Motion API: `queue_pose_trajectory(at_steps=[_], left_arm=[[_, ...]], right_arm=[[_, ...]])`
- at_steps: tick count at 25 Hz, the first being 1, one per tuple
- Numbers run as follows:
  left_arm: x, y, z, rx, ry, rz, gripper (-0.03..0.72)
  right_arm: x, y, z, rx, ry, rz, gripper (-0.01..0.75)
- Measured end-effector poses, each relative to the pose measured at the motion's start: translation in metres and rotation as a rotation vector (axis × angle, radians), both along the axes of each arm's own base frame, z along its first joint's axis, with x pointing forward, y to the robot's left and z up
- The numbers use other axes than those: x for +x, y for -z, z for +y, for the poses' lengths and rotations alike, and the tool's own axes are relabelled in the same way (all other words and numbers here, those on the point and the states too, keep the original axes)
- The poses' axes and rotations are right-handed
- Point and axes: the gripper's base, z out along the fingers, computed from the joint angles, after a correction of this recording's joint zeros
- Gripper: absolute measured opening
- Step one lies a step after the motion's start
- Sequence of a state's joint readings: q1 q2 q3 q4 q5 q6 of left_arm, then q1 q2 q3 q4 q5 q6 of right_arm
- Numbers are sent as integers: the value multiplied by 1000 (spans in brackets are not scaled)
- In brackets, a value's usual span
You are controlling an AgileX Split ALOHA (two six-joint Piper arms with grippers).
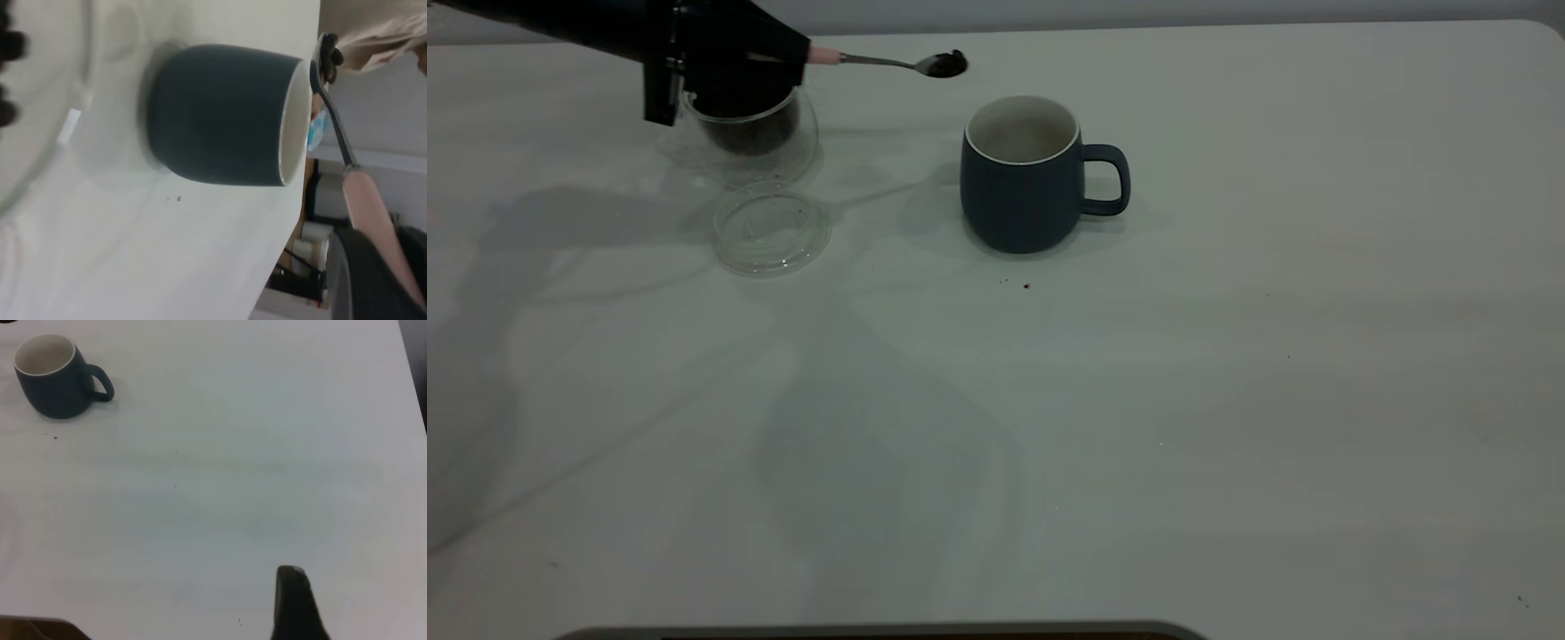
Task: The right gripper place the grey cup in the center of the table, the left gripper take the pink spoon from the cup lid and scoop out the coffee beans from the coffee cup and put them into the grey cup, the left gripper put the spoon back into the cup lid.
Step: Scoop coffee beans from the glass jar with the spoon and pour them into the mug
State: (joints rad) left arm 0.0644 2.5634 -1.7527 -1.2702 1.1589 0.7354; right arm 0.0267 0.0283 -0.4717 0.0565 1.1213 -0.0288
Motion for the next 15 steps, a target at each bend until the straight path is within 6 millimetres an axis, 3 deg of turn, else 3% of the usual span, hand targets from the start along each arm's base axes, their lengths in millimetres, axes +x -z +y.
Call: queue_pose_trajectory(at_steps=[6, 15], left_arm=[[-3, 0, -21, -4, 42, -2, 123], [-4, 0, -28, 1, 109, -120, 123]], right_arm=[[0, 0, 0, 0, 0, 0, 507], [0, 0, 0, 0, 0, 0, 507]])
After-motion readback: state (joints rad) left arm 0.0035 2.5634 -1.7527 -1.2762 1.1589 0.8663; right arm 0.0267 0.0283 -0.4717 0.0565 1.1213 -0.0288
